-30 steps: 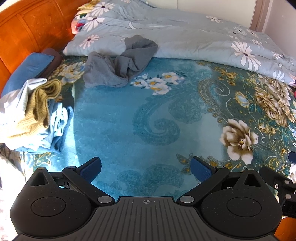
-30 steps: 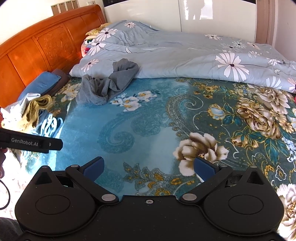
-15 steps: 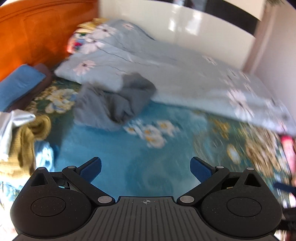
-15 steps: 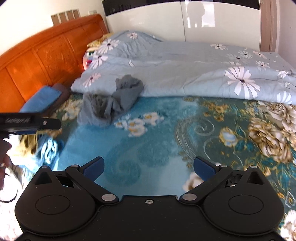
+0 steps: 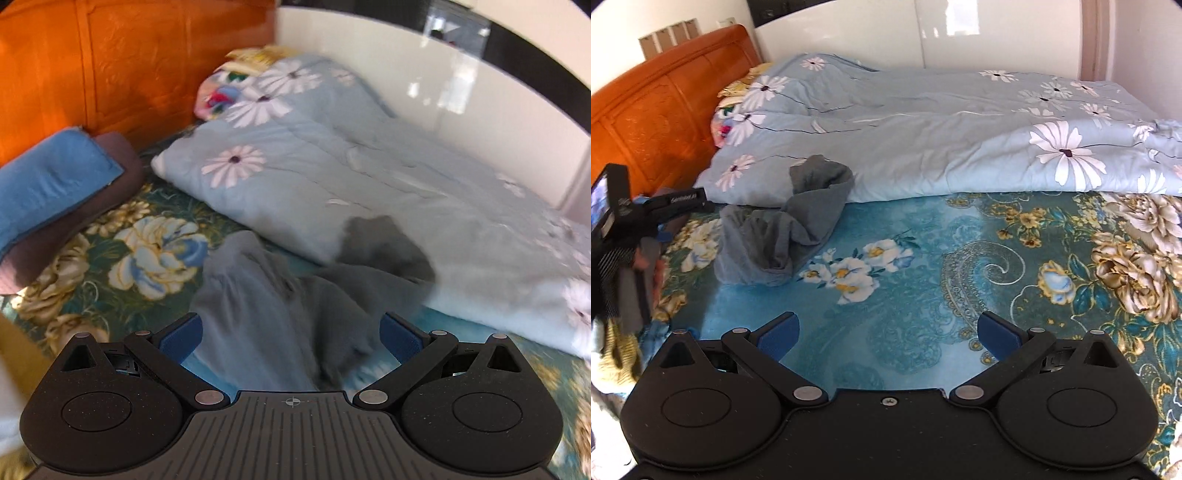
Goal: Fold clothes
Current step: 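Move the left tool toward the crumpled grey sweatpants on the bed, then close the left tool on the grey sweatpants' waistband fabric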
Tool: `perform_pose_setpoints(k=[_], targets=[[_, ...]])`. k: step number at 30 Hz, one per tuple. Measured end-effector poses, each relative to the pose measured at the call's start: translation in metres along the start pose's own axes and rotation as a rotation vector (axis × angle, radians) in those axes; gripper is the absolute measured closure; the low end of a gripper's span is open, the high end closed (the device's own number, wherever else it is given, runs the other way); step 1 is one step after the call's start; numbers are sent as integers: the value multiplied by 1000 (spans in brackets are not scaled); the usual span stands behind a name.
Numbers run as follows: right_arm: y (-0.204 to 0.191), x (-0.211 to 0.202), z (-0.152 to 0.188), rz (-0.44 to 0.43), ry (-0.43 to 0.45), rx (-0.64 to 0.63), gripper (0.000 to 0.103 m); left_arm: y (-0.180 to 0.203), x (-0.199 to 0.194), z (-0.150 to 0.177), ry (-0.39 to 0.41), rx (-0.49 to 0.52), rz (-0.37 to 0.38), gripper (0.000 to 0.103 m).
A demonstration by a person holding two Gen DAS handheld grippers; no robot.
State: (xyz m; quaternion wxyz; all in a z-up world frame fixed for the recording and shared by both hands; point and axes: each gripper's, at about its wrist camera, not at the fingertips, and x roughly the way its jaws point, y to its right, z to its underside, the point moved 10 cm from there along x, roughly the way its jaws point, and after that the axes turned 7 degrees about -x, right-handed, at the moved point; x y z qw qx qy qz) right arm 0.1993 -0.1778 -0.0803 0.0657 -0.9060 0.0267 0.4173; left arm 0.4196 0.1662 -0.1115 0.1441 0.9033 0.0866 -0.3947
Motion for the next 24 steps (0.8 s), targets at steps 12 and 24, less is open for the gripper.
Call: perform_pose_setpoints(k=[12,24], targets=[[-3,34,18,68,-200,-1,1,-28,140,-49,-67,-85,-262,3],[5,47,10,79,-235,-22,1,-28,184,-35,-220,-181,-244,86]])
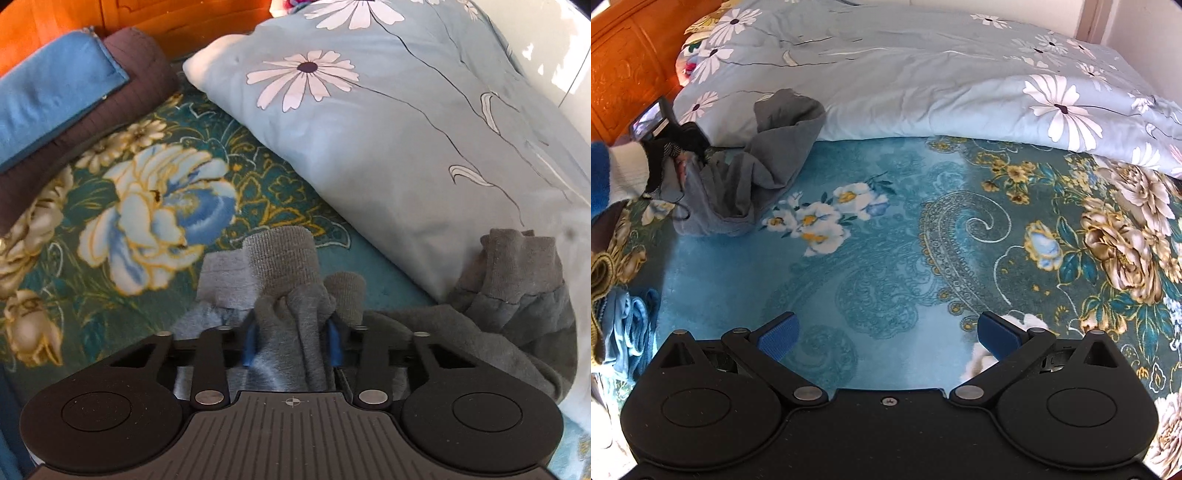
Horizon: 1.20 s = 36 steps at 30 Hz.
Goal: Fold clothes
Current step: 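Close the left tool on the grey sweatpants' waistband fabric, then lift the sweatpants with the left tool while the right tool grasps the waistband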
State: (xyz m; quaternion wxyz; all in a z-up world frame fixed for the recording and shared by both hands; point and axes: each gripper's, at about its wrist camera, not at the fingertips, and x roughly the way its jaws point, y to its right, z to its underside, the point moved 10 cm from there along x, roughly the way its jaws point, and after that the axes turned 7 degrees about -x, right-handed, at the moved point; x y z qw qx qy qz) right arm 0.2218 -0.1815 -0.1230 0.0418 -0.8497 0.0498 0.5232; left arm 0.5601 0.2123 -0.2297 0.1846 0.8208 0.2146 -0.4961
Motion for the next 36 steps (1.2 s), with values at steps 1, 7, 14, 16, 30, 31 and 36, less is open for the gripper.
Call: perform_pose_setpoints(k=[1,7,14,16,30,31,36], targets=[[3,0,1,4,-1,6,1,-2,-3,-1,2,-8,3,91],[11,-7,5,2,24,26,1,-11,-54,-9,32,-92,162,96],[18,-23,9,-39,106,52,1,19,-191,11,144,26,537,96],[22,-29,10,-54,136,59,1,34,-232,21,170,79,623,96],[151,-99,43,-65,379,180,1,234,-525,187,195,478,1203,96],[171,-107,48,-40,398,205,1,246,-543,200,188,492,1250,96],[280,-166,72,136,525,339,1,286,-625,235,190,519,1463,96]])
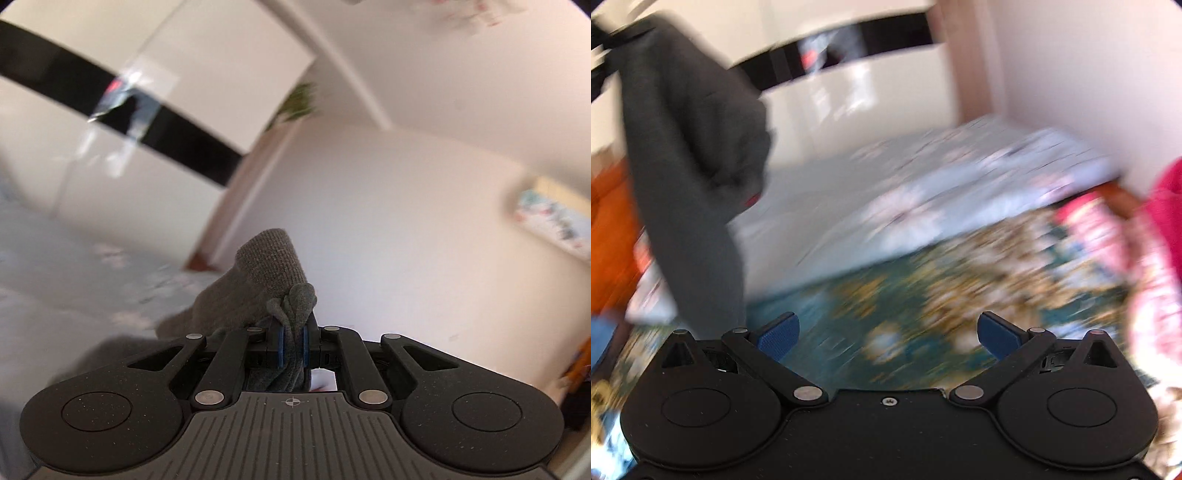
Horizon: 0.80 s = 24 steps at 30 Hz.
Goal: Fold clothes
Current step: 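Lift the sweatpants with the left tool while the right tool grasps the waistband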
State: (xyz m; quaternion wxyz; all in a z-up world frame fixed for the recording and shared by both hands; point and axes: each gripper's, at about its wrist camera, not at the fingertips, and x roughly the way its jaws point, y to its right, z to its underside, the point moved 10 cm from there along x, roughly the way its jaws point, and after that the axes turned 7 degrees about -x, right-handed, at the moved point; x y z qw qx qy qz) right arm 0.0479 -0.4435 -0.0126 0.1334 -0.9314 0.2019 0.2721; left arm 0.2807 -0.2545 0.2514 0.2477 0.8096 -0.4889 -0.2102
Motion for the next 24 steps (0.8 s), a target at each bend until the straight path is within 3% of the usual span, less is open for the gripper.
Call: perform_pose_setpoints(k=[2,4,7,11,14,24], targets=[[41,-19,-20,61,65,27,1,19,3,-3,3,9,39,96],[67,-37,-38,59,124,44,1,19,4,1,-12,6,41,96],[76,-51,-55,-60,181,93,1,3,5,16,-62,-7,-4,96],[53,-43,-62,-270,190,197,1,-5,-18,56,-136,-59,-49,96],[18,-15,-62,-353,140,145,2,-6,-31,75,-181,-62,-79,96],[-94,77,-60,-653,-58,-7,8,13,-47,73,-264,60,-131,96]])
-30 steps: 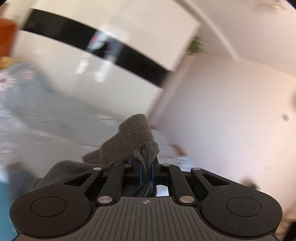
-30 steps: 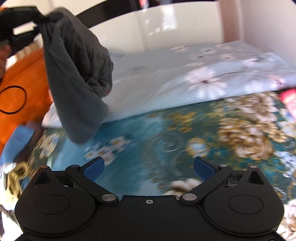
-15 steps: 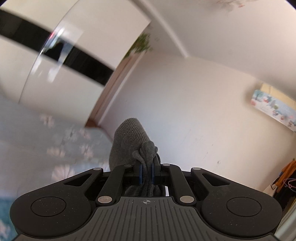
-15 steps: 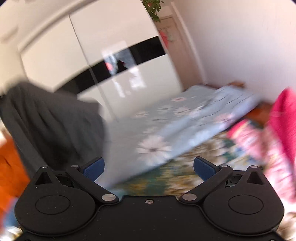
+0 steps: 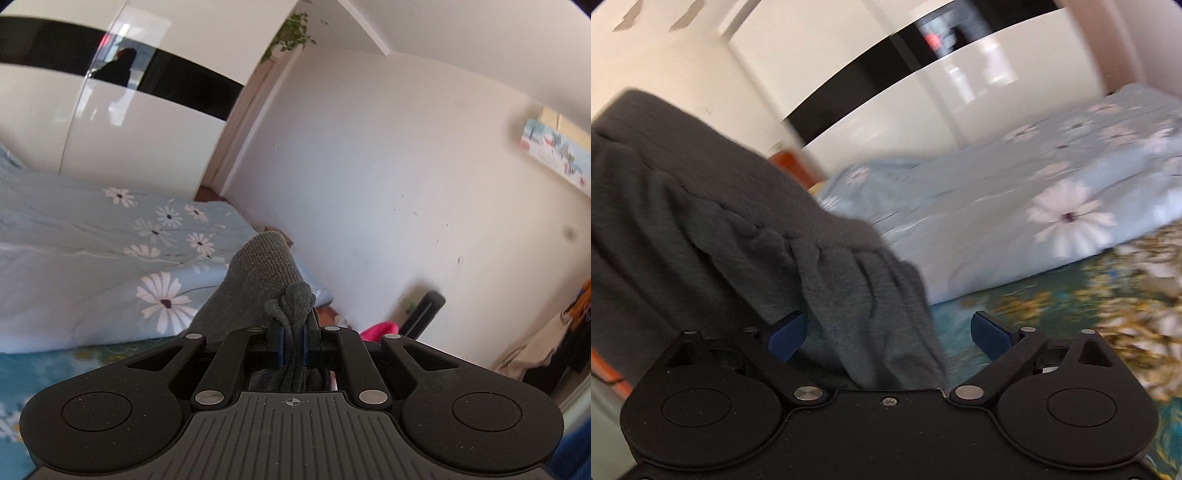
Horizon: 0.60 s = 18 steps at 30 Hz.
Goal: Fold clothes
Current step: 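Lift the sweatpants with the left tool while the right tool grasps the waistband, then raise and shake out the sweatpants with both tools, then lower them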
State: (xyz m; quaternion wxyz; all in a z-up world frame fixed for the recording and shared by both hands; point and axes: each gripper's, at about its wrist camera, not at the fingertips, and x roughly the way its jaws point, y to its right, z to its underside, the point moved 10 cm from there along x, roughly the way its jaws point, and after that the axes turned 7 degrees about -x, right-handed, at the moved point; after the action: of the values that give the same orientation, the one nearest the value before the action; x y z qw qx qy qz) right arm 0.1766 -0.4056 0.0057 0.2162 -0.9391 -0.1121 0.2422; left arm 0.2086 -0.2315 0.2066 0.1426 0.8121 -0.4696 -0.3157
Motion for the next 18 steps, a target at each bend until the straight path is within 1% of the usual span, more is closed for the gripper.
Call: perform_pose_setpoints(k=[2,5,6,7,8,9,10,11,12,13,14,15,16,18], targets=[[-6,17,3,-77,-33,12,8,1,-9,1,-4,11,-19,96],[-13,37,11,-217,-83,100,9,0,-29,5,-6,8,-54,96],[-15,43,13,-250,-97,116,14,-1,-34,5,-5,4,-67,96],[-19,48,14,-279,-111,131,21,-4,-37,5,-2,-2,-82,96],[-23,55,16,-308,-124,153,25,-7,-40,4,0,-10,-96,96],[-26,61,18,-324,-132,172,33,-9,-44,4,3,-20,-107,96],[-28,67,20,-340,-140,191,44,-11,-48,4,6,-30,-119,96],[-30,71,20,-339,-139,200,51,-14,-51,3,8,-38,-133,96],[-32,74,21,-339,-137,209,63,-16,-53,3,9,-44,-148,96],[-34,78,21,-338,-136,218,71,-18,-54,2,9,-50,-160,96],[-36,82,22,-337,-134,227,76,-19,-55,2,10,-57,-167,96],[-37,85,21,-325,-128,224,85,-20,-56,2,10,-64,-171,96],[-31,89,20,-313,-122,220,89,-21,-56,2,10,-70,-174,96],[-30,89,17,-287,-106,197,92,-19,-56,1,14,-73,-173,96]])
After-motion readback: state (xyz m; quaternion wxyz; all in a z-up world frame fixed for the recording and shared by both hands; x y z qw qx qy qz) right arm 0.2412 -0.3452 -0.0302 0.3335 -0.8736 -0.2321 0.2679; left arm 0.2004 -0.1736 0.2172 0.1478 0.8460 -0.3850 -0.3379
